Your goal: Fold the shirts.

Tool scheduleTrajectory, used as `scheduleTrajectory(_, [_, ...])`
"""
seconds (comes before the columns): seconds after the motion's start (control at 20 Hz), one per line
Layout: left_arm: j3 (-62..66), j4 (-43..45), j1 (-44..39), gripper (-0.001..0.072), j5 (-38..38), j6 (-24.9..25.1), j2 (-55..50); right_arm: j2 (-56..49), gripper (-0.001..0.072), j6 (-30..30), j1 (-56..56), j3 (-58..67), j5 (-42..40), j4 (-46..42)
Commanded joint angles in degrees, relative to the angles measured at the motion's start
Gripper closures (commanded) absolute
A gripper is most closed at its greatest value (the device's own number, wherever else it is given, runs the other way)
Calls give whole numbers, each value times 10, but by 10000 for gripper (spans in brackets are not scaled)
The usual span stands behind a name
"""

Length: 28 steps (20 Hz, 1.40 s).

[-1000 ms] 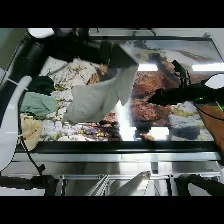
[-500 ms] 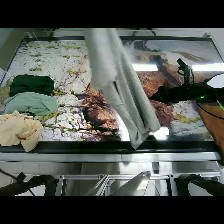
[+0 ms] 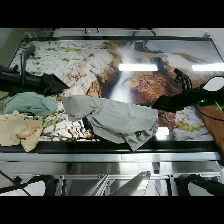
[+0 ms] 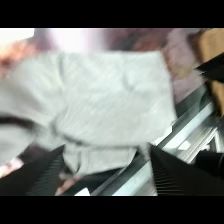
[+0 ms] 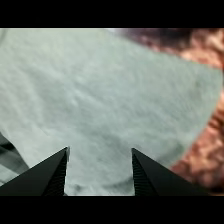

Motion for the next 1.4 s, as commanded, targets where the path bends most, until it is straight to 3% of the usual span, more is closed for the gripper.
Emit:
scheduleTrajectory(0.0, [-48, 79, 27, 63, -22, 0, -51, 4, 252, 53, 0, -52, 45, -79])
scheduleTrajectory(0.15, [-78, 79, 36, 64, -6, 4, -74, 7, 252, 57, 1, -133, 4, -21])
scheduleTrajectory(0.3, [-83, 74, 18, 64, 41, 5, -104, -3, 251, 11, 1, -179, -62, 81])
scheduleTrajectory(0.55, [-80, 73, -54, 65, 117, 5, -170, -75, 268, -85, 1, -181, -78, 210])
scheduleTrajectory(0.6, [-70, 73, -66, 105, 124, 5, -183, -88, 424, -111, 1, -181, -75, 244])
scheduleTrajectory(0.65, [-56, 74, -78, 243, 123, 5, -197, -99, 585, -142, 1, -181, -72, 280])
scheduleTrajectory(0.7, [-41, 74, -87, 315, 118, 5, -210, -105, 617, -161, 1, -181, -70, 310])
scheduleTrajectory(0.75, [-23, 74, -97, 418, 109, 5, -223, -106, 702, -178, 1, -180, -70, 333])
scheduleTrajectory(0.8, [-5, 74, -105, 612, 101, 4, -234, -106, 699, -194, 0, -179, -67, 354])
scheduleTrajectory(0.85, [11, 73, -111, 712, 94, 3, -241, -105, 699, -200, 0, -174, -63, 366])
scheduleTrajectory(1.35, [91, 71, -105, 691, 101, -6, -146, -28, 700, -213, -52, -139, -10, 370])
